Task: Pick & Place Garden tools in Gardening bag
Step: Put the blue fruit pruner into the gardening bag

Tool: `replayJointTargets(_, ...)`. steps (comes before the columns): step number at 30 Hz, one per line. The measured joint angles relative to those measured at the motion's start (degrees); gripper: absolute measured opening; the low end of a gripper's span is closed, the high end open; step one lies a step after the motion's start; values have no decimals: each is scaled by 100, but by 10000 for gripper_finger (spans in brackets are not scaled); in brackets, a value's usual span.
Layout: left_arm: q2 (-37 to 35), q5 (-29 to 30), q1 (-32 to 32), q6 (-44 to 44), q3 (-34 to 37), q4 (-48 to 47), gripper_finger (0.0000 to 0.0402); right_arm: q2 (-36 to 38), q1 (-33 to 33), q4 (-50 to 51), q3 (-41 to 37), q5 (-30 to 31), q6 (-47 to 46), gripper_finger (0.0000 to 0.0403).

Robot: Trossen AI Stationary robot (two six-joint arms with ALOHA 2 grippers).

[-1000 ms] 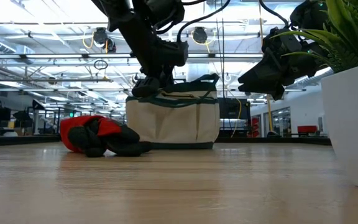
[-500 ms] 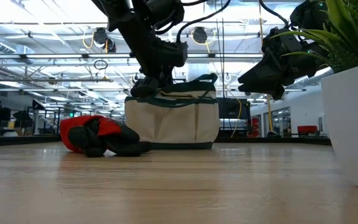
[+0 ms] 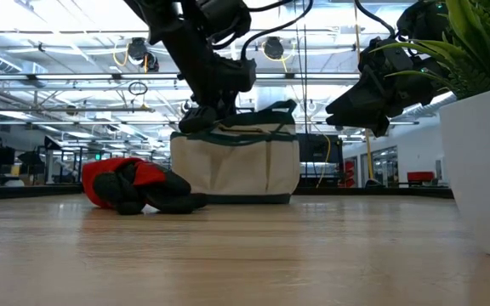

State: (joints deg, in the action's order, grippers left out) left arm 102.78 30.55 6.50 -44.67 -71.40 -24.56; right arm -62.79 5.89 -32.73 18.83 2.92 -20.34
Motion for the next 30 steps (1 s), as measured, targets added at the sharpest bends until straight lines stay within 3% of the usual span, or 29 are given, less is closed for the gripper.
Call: replayJointTargets(30,7,-200,59,432,4,2,53,-1,1,0,0,1,2,157)
